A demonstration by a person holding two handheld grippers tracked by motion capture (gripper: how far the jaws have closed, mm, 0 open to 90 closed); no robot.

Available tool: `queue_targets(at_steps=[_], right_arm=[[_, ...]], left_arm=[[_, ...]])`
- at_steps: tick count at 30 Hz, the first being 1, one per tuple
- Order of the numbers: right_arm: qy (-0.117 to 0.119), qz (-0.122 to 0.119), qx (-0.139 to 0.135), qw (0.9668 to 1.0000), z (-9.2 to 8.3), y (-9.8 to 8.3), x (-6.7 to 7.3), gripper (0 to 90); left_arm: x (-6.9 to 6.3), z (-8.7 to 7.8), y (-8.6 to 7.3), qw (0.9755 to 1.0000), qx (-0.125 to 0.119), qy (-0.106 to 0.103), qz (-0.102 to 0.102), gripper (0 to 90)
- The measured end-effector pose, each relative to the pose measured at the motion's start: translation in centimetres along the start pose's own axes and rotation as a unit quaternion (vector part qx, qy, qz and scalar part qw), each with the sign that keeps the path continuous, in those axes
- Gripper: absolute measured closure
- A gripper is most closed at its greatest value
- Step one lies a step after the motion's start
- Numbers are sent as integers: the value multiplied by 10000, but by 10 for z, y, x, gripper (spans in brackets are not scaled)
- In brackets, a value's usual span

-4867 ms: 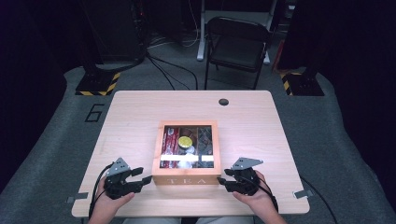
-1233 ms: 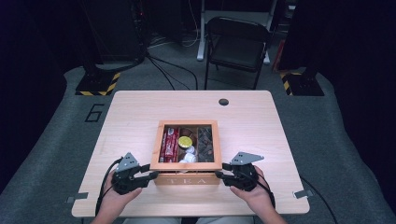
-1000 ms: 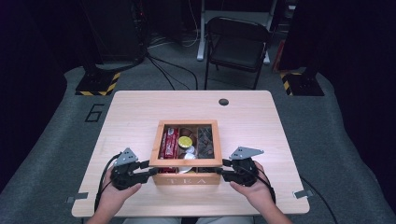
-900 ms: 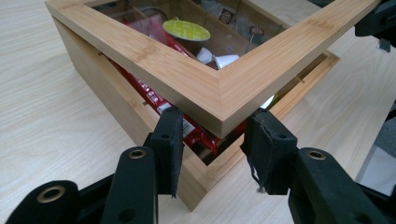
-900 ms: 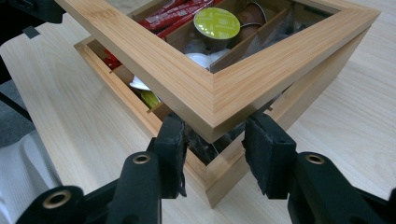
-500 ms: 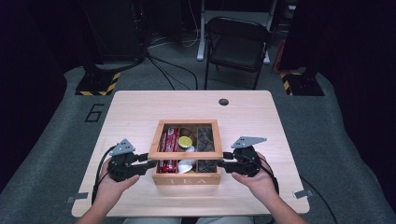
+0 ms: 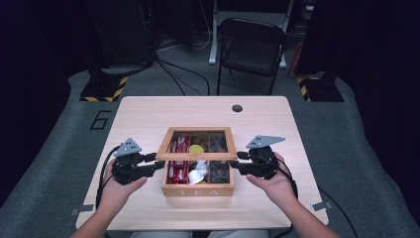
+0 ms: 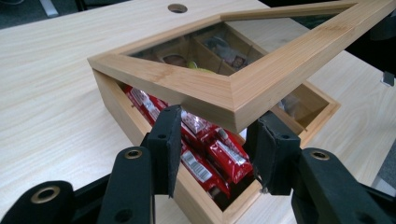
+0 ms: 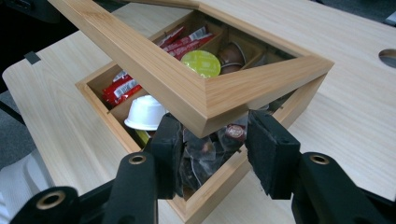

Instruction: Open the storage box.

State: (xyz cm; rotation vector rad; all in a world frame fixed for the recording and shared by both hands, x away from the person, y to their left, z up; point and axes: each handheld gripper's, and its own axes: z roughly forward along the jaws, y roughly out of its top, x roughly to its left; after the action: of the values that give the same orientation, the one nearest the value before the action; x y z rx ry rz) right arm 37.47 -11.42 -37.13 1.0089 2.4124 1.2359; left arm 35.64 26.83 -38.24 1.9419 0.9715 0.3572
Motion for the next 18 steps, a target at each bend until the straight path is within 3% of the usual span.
queue_targets(at_steps=[18], right_arm=[[-191,-115,-242,9995,-7,33,-7,547]], left_arm=[[11,-5,34,9996,-266,39,91,558]])
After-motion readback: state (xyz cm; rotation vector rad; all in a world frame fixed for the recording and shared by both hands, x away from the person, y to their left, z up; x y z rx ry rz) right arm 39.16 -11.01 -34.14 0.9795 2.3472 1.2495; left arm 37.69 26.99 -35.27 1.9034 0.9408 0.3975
